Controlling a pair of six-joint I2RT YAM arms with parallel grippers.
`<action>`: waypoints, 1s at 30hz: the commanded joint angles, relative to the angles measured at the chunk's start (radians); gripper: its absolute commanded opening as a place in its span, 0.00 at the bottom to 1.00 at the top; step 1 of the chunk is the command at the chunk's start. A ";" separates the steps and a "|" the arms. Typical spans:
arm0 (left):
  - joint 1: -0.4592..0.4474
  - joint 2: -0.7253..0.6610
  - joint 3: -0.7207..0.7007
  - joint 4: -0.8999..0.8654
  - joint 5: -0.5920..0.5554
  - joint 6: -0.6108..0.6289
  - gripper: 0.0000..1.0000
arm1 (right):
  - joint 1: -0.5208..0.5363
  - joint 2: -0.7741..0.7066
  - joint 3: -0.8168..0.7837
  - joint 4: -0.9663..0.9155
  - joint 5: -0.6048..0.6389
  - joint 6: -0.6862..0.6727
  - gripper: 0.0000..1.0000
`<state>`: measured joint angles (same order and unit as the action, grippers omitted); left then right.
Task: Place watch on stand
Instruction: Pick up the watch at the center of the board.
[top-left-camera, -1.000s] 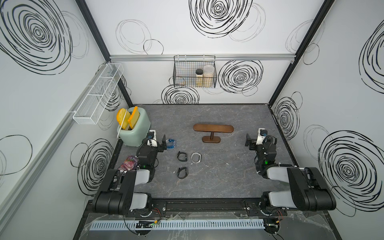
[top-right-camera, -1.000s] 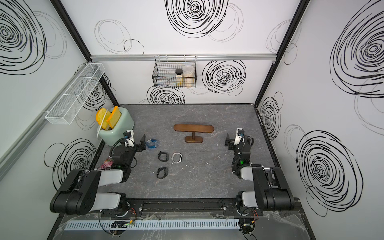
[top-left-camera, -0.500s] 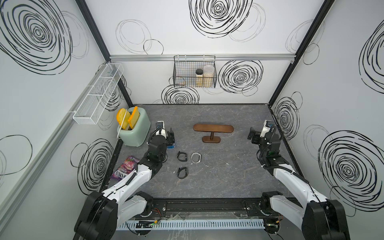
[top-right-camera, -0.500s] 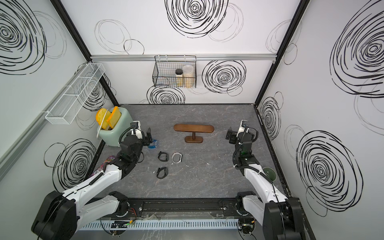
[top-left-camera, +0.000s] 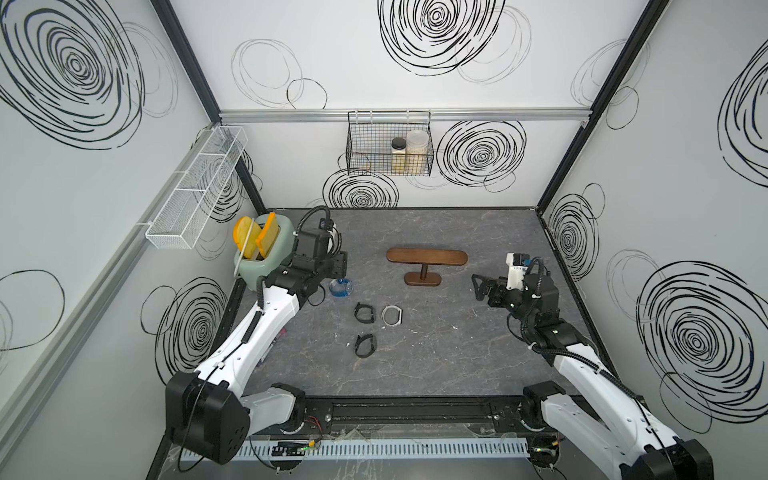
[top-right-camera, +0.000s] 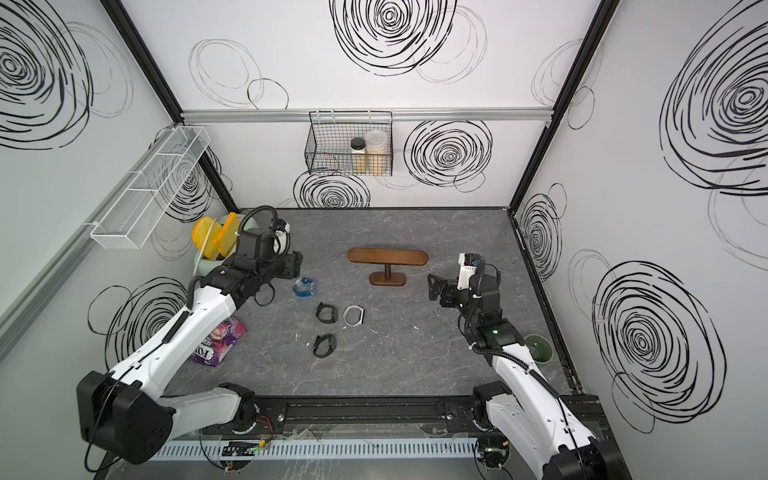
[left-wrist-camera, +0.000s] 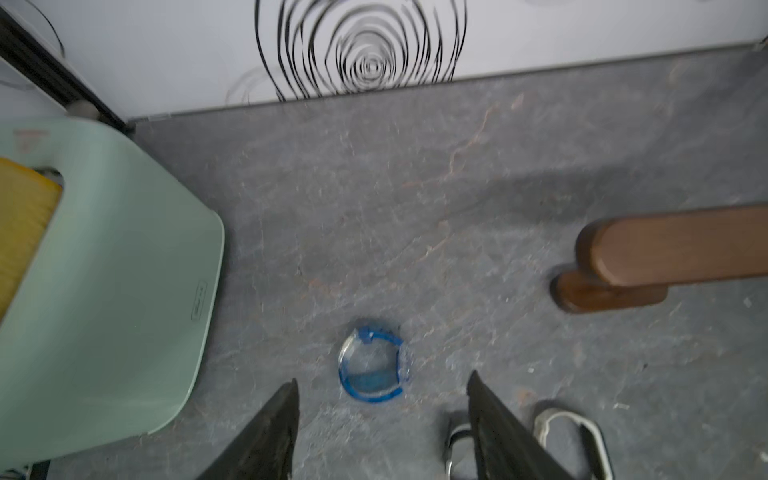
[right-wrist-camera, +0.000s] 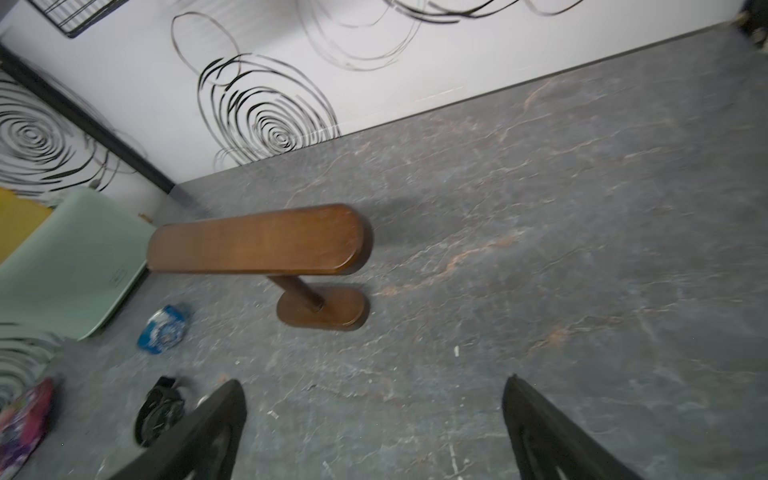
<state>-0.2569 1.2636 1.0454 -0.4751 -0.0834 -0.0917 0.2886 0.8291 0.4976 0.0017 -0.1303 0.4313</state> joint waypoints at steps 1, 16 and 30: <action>0.003 0.037 -0.043 -0.106 0.088 0.069 0.64 | 0.088 -0.035 0.023 -0.015 -0.035 0.089 0.98; -0.009 0.165 -0.097 0.068 0.041 0.086 0.59 | 0.481 -0.014 -0.079 0.114 0.158 0.238 0.98; -0.031 0.296 -0.038 0.064 0.020 0.079 0.51 | 0.590 0.090 -0.100 0.222 0.176 0.269 0.98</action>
<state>-0.2752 1.5532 0.9714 -0.4381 -0.0460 -0.0219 0.8574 0.8997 0.4046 0.1806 0.0277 0.6689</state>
